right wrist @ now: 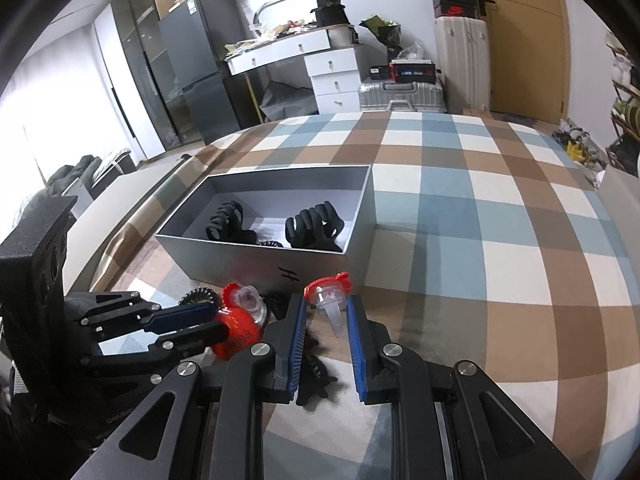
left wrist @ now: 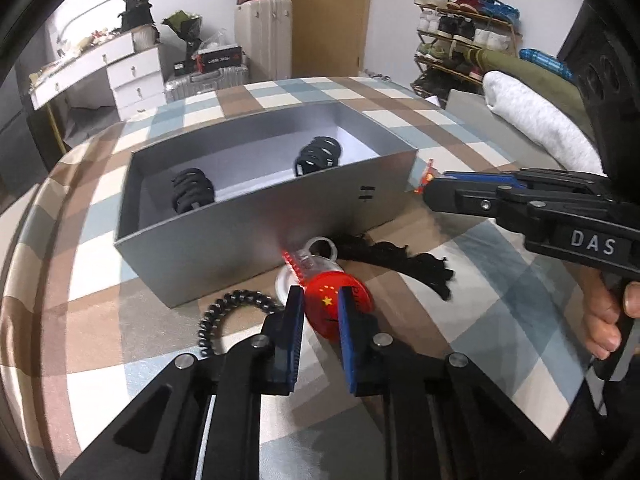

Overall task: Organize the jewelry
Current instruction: 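Grasp the red China badge with the left gripper while the right gripper holds the clip, then lift the red badge with the left gripper while the right gripper holds the clip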

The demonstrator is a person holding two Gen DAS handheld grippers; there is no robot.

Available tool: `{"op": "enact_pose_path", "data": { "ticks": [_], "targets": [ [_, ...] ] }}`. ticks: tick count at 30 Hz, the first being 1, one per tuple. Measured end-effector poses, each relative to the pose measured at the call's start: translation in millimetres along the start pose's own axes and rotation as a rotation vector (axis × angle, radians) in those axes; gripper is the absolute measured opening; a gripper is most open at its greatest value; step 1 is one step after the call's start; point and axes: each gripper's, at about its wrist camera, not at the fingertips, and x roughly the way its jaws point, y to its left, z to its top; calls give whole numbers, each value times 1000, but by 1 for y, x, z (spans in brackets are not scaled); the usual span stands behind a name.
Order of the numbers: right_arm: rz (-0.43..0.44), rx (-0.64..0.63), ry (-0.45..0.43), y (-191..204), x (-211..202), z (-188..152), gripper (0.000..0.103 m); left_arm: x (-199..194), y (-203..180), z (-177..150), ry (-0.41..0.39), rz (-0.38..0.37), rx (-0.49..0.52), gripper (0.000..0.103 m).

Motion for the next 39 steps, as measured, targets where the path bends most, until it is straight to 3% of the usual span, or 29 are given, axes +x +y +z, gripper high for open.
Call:
{"op": "enact_pose_path", "data": {
  "ticks": [5, 9, 10, 20, 23, 29, 39],
  "targets": [
    [1, 3, -4, -1, -2, 1, 20, 1, -5, 2, 0, 13, 14, 14],
    [-1, 10, -9, -5, -4, 2, 20, 3, -12, 1, -1, 4, 44, 47],
    [0, 12, -10, -5, -4, 2, 20, 4, -14, 0, -2, 16, 49, 48],
    [5, 9, -3, -4, -3, 3, 20, 13, -29, -2, 40, 146, 145, 48],
    [5, 9, -5, -5, -3, 3, 20, 11, -29, -4, 43, 96, 154, 35],
    [4, 22, -12, -10, -6, 3, 20, 6, -36, -8, 61, -26, 185, 35],
    [12, 28, -18, -12, -8, 5, 20, 7, -38, -6, 58, -26, 185, 37]
  ]
}}
